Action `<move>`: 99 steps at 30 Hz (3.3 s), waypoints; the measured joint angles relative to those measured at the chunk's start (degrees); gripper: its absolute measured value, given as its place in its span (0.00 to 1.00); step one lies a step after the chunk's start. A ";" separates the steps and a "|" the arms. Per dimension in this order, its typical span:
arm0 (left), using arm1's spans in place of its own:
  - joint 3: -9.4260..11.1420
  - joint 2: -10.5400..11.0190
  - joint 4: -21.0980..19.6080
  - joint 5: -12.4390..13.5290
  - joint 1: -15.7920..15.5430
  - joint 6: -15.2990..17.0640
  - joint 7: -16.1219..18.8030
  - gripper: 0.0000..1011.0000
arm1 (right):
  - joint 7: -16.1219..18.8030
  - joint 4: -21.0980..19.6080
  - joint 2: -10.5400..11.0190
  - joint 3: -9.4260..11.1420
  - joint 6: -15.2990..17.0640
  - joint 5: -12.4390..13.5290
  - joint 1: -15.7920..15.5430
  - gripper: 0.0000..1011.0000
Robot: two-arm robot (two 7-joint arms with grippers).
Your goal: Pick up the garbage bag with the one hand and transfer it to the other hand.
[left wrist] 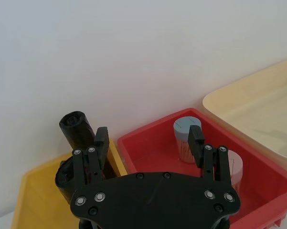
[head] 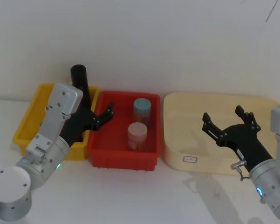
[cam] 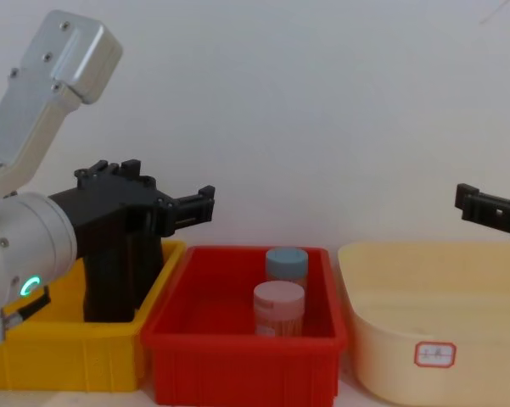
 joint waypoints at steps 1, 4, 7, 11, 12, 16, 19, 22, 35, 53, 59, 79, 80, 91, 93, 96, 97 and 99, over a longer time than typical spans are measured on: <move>0.00 0.00 0.00 0.00 0.00 0.00 0.00 0.99 | 0.00 0.00 0.00 0.00 0.00 0.00 0.00 0.99; 0.00 0.00 0.00 0.00 0.00 0.00 0.00 0.99 | 0.00 0.00 0.00 0.00 0.00 0.00 0.00 0.99; 0.00 0.00 0.00 0.00 0.00 0.00 0.00 0.99 | 0.00 0.00 0.00 0.00 0.00 0.00 0.00 0.99; 0.00 -0.13 -0.06 0.00 -0.08 0.48 0.00 0.99 | 0.13 0.08 -0.03 0.07 0.08 0.08 0.18 0.99; 0.00 -0.13 -0.06 0.00 -0.08 0.48 0.00 0.99 | 0.52 0.28 -0.04 0.13 0.23 0.41 0.43 0.99; -0.15 -0.29 -0.91 -0.14 -0.37 2.66 0.00 0.99 | 1.97 1.14 -0.14 0.38 0.80 1.66 1.63 0.99; -0.61 -0.24 -2.60 -0.68 -0.65 5.27 -0.07 0.99 | 3.75 2.26 -0.31 0.55 1.60 3.25 3.02 0.99; -1.44 0.14 -4.85 -1.76 -0.82 8.84 -0.44 0.99 | 5.70 3.63 -0.57 0.58 2.54 5.06 4.83 0.99; -11.42 7.29 -15.30 -9.24 2.84 21.98 -5.79 0.99 | 12.59 13.06 -4.16 -1.87 10.19 12.27 16.54 0.99; -20.63 14.91 -8.33 -14.90 6.97 14.93 -18.95 0.99 | 13.52 23.36 -10.83 -8.10 17.65 14.70 28.84 0.99; -19.47 14.88 -4.09 -14.75 4.84 11.30 -21.75 0.99 | 12.99 23.00 -11.21 -9.59 18.91 14.60 29.54 0.99; -12.46 11.91 9.47 -13.37 -4.43 6.96 -28.15 0.99 | 10.75 19.59 -11.22 -12.64 21.20 14.53 27.15 0.99; -11.93 11.63 10.38 -13.30 -5.04 6.87 -28.53 0.99 | 10.67 19.46 -11.23 -12.78 21.28 14.61 26.99 0.99; -9.21 9.06 16.69 -14.05 -8.97 5.82 -31.46 0.99 | 10.11 19.04 -11.43 -13.41 20.88 15.17 26.02 0.99; -8.90 8.62 17.50 -14.28 -9.48 5.54 -31.83 0.99 | 10.02 19.04 -11.48 -13.45 20.56 15.25 25.88 0.99; -8.32 7.72 19.06 -14.60 -10.54 4.96 -32.48 0.99 | 9.90 19.06 -11.53 -13.52 20.07 15.42 25.70 0.99; -8.06 7.28 19.77 -14.73 -11.01 4.59 -32.72 0.99 | 9.88 19.12 -11.57 -13.55 19.91 15.51 25.61 0.99; -7.74 6.78 20.57 -14.79 -11.55 4.22 -32.86 0.99 | 9.86 19.21 -11.60 -13.61 19.76 15.59 25.55 0.99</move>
